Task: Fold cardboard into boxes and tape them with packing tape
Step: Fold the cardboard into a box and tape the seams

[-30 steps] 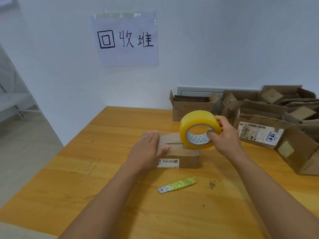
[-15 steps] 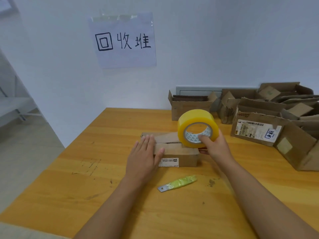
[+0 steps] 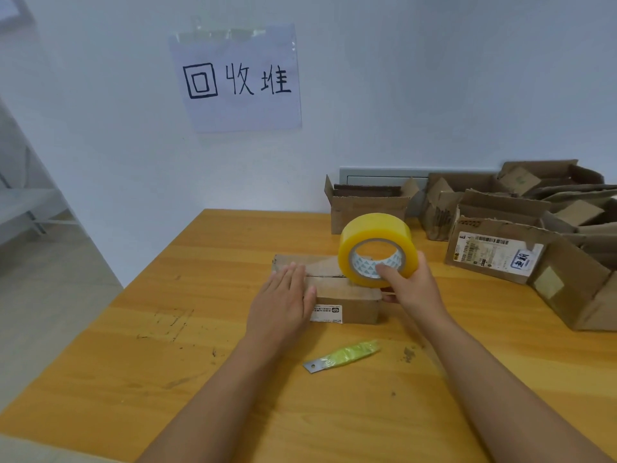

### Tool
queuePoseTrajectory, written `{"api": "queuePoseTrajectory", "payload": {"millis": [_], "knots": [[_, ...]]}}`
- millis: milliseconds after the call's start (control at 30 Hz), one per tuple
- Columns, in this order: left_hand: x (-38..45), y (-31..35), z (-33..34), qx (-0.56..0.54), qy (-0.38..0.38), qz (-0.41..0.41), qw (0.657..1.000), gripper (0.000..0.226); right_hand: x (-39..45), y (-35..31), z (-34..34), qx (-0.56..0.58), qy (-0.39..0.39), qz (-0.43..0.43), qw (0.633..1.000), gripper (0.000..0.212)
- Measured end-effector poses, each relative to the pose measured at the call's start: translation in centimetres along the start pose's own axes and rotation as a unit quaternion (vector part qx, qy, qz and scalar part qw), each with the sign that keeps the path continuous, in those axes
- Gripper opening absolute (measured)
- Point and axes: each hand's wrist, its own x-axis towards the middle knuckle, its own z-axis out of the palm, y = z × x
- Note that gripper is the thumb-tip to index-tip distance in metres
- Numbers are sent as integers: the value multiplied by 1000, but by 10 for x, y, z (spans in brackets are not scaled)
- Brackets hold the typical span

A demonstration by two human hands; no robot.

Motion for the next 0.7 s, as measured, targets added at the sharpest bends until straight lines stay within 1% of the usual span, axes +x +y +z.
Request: {"api": "queuePoseTrajectory", "payload": {"millis": [133,233,300,367,467,567,633,700], "knots": [[5,-1,-1,21,-16,16,1000,90,-1,1,2,-11,8,0,1000,36],[3,6,-2,14,-26,10,1000,99,-1,1,2,-28,11,-1,1000,36],[3,6,-2,18,-30,13,999,102,1,-1,1,-47,11,-9,999,33],[3,4,-2,21,-31,19,999,103,6,-3,-3,-85,16,-20,996,30],[4,1,0,24,-34,19,999,109,12,-9,-14,-172,34,-58,983,27],[4,1,1,24,-36,14,999,100,13,-13,-32,-224,75,-87,968,28],[4,1,1,25,-35,15,999,96,10,-12,-42,-224,92,-92,966,26],[4,3,0,23,-40,13,999,98,7,-10,-45,-214,93,-88,968,26]]}}
